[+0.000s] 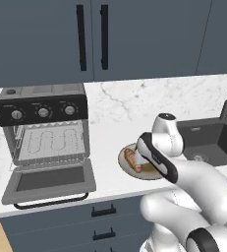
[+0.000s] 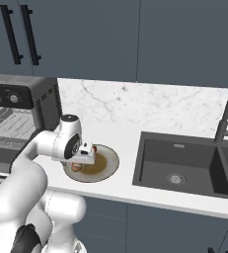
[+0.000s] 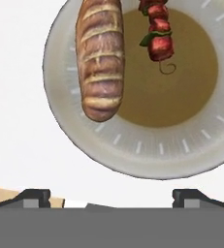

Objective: Pick up the kebab skewer and baguette bread, and place them inside the toaster oven. Close the toaster oven door and start by setting the timer.

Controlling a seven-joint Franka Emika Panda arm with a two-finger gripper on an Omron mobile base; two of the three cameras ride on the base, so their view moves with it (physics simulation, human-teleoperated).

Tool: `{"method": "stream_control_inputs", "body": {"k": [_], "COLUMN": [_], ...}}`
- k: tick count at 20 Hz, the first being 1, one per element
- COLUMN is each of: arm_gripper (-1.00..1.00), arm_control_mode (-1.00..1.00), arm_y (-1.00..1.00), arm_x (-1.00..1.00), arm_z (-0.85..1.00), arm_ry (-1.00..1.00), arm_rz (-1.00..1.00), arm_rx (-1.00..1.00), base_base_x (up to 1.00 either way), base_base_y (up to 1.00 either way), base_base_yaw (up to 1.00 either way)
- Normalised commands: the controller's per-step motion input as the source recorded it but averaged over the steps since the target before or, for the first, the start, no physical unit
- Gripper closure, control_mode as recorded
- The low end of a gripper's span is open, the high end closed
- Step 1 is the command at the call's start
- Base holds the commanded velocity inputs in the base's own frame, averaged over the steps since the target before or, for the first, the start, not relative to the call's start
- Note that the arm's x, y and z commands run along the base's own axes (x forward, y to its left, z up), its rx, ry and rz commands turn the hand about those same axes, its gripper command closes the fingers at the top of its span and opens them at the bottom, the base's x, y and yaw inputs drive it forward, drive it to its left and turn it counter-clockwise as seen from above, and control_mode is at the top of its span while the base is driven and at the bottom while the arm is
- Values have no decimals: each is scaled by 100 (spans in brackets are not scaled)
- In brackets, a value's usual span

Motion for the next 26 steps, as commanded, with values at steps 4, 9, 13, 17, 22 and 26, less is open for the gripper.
{"method": "stream_control_inputs", "body": {"k": [4, 9, 13, 17, 22, 26], "arm_gripper": [-100, -100, -100, -100, -100, -100], "arm_control_mode": [-100, -100, -100, -100, -100, -100], "arm_y": [5, 1, 9, 1, 1, 1], "arm_x": [22, 11, 20, 23, 34, 36], "arm_z": [-28, -49, -13, -4, -9, -28], "arm_ry": [0, 0, 0, 0, 0, 0], "arm_rz": [0, 0, 0, 0, 0, 0], "arm_rx": [0, 0, 0, 0, 0, 2], "base_base_x": [0, 0, 0, 0, 0, 0], "base_base_y": [0, 0, 0, 0, 0, 0], "base_base_yaw": [0, 0, 0, 0, 0, 0]}}
